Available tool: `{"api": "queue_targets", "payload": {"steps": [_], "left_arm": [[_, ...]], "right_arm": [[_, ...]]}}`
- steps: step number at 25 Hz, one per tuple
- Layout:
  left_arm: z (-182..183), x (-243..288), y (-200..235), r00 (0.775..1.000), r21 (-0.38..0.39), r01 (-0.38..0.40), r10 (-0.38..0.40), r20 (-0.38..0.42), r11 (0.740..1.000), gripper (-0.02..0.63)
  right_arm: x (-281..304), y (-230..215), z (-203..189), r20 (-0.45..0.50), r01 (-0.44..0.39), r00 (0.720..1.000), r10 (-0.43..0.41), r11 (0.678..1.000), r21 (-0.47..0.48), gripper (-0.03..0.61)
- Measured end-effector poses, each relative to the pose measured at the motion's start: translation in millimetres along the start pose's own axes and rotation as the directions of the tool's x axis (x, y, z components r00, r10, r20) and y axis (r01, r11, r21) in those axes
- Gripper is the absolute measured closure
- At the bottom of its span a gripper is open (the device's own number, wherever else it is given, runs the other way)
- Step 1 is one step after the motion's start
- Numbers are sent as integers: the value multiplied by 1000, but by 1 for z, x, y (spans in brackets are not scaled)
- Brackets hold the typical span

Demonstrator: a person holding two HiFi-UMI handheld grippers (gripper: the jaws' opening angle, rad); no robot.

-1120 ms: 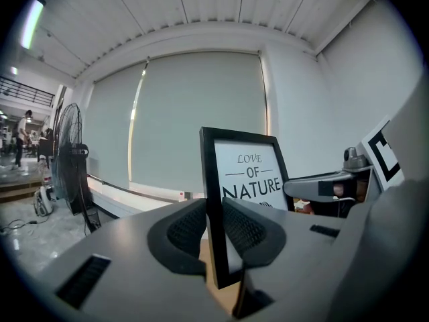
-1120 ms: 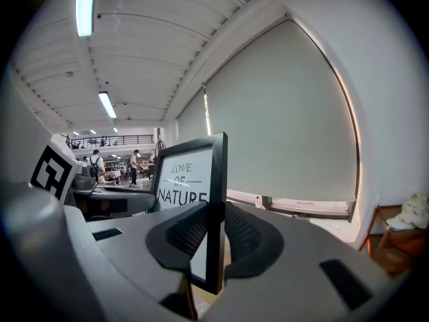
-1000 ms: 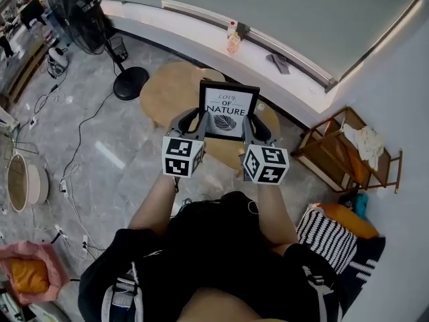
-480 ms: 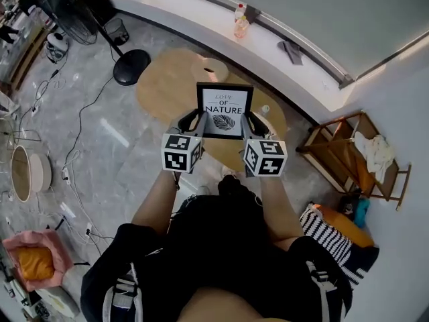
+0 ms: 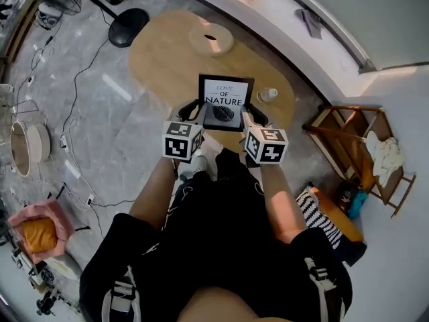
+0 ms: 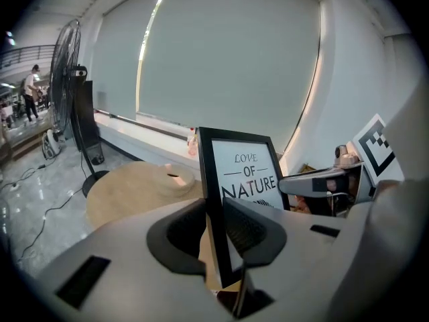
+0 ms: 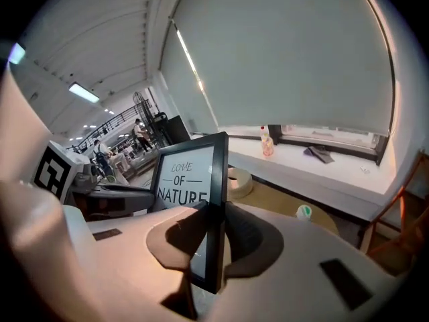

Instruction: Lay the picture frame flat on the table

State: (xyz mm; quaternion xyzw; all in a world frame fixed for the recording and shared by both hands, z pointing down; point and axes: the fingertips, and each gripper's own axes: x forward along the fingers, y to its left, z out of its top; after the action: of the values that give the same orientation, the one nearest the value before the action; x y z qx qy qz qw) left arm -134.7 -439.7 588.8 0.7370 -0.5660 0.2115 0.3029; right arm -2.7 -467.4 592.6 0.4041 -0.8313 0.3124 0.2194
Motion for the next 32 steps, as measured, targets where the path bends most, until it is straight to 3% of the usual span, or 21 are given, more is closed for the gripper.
{"api": "queue_targets", "payload": {"steps": [9,19,27,32], "left_arm": [[-78,97,33,983,-107,-2,-18,-184,994,523],[-177,209,53,932,-161,8,-65,-357,987,523],[-245,291,81,892,-224,5,-105,-440,975,525],[-263,325,97,876,-223,8,-115,-469,975,525]], "right_arm": [[102,-55,-81,-213,-6,977,29,994,107,486],[196,-126,-179,-378,46,926,11,989,140,488],[275,-168,-240,-461,54,887,16,989,137,488],[308,-183,-261,-480,67,877,29,981,181,488]]}}
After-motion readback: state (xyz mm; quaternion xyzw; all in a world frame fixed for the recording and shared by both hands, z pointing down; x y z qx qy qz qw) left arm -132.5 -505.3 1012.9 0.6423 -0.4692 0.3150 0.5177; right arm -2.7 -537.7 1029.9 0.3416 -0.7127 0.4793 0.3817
